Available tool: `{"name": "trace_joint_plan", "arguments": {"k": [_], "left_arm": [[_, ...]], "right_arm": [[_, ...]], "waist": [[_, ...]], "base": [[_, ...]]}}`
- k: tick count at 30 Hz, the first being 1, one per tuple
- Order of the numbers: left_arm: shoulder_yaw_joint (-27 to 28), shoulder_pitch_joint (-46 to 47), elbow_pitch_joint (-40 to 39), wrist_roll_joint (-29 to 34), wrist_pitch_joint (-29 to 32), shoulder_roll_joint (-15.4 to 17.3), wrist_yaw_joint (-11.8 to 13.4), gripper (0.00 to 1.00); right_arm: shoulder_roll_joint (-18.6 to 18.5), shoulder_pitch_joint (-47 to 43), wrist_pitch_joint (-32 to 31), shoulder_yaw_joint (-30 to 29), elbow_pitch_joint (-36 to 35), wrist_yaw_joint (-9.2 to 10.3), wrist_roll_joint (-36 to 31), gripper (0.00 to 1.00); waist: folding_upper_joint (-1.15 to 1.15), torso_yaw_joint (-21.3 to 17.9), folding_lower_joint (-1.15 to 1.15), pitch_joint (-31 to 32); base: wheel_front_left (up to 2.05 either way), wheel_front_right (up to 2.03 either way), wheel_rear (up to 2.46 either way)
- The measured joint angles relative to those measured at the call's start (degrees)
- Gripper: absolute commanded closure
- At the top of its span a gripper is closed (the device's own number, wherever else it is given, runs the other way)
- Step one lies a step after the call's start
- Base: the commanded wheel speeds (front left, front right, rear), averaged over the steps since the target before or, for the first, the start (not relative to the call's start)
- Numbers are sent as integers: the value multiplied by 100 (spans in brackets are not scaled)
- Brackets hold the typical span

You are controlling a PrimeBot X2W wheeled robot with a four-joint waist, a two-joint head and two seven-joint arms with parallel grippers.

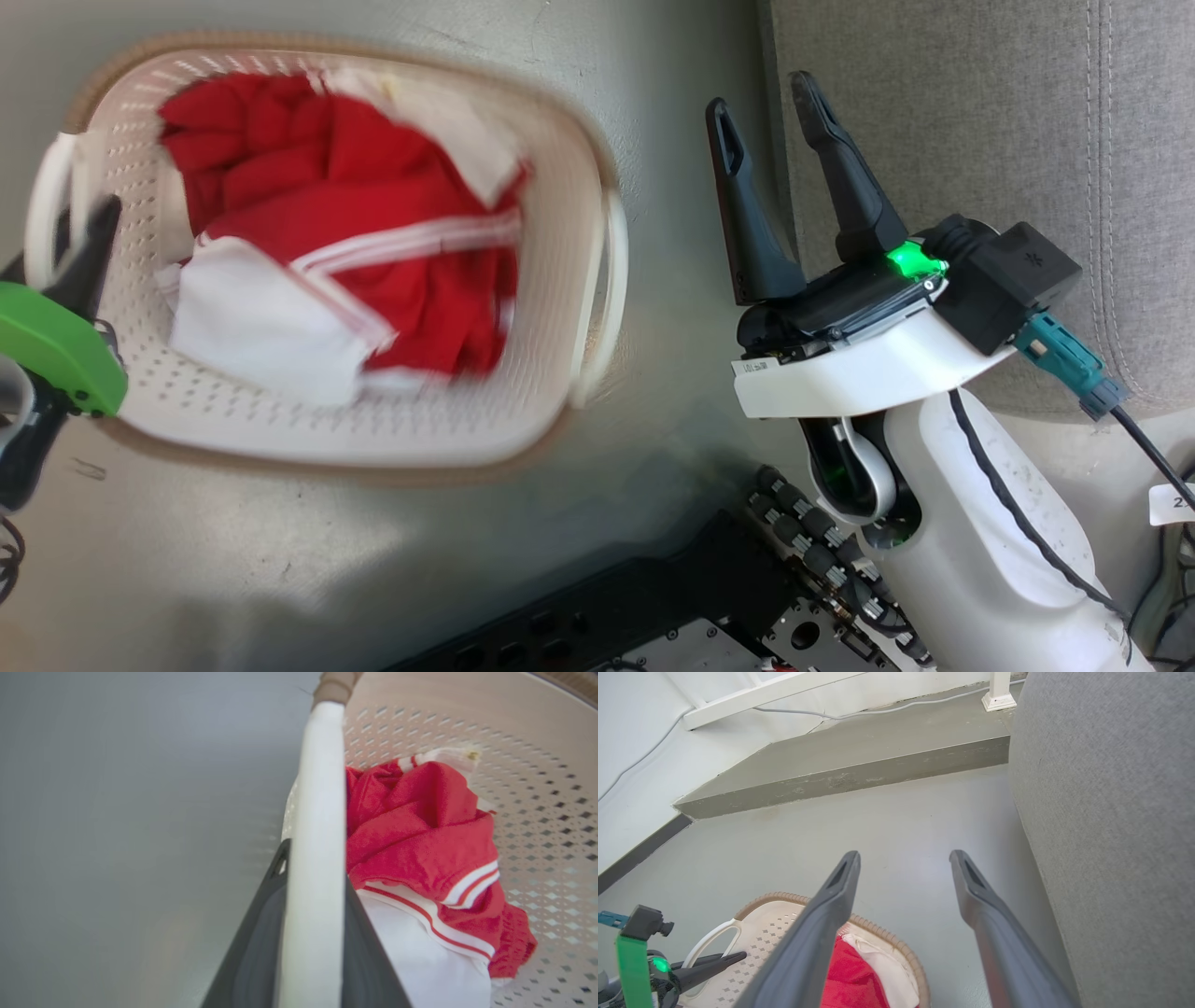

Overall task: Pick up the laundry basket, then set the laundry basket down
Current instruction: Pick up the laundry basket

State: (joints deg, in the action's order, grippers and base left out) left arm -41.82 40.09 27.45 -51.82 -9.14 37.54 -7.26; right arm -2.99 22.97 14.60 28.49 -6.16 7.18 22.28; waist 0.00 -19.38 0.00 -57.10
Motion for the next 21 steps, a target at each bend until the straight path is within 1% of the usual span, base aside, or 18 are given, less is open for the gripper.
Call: {"name": "trace_joint_plan", "arguments": {"k": [2,6,12,21], "left_arm": [[-32,29,112,-85,-10,-7,-7,100],[-42,29,254,-378,-56,-185,-10,100],[162,30,678,-708,-125,-347,-3,100],[423,31,1236,-1069,-211,-858,16,100]], "right_arm": [[4,2,0,-3,16,0,0,0],[9,3,0,-11,42,0,0,0],[9,3,0,-44,98,0,0,0],[9,3,0,-26,168,0,0,0]], "waist": [[0,6,0,19],[0,31,0,93],[0,98,0,209],[0,195,0,394]], "base": [[0,0,0],[0,0,0],[0,0,0],[0,0,0]]}}
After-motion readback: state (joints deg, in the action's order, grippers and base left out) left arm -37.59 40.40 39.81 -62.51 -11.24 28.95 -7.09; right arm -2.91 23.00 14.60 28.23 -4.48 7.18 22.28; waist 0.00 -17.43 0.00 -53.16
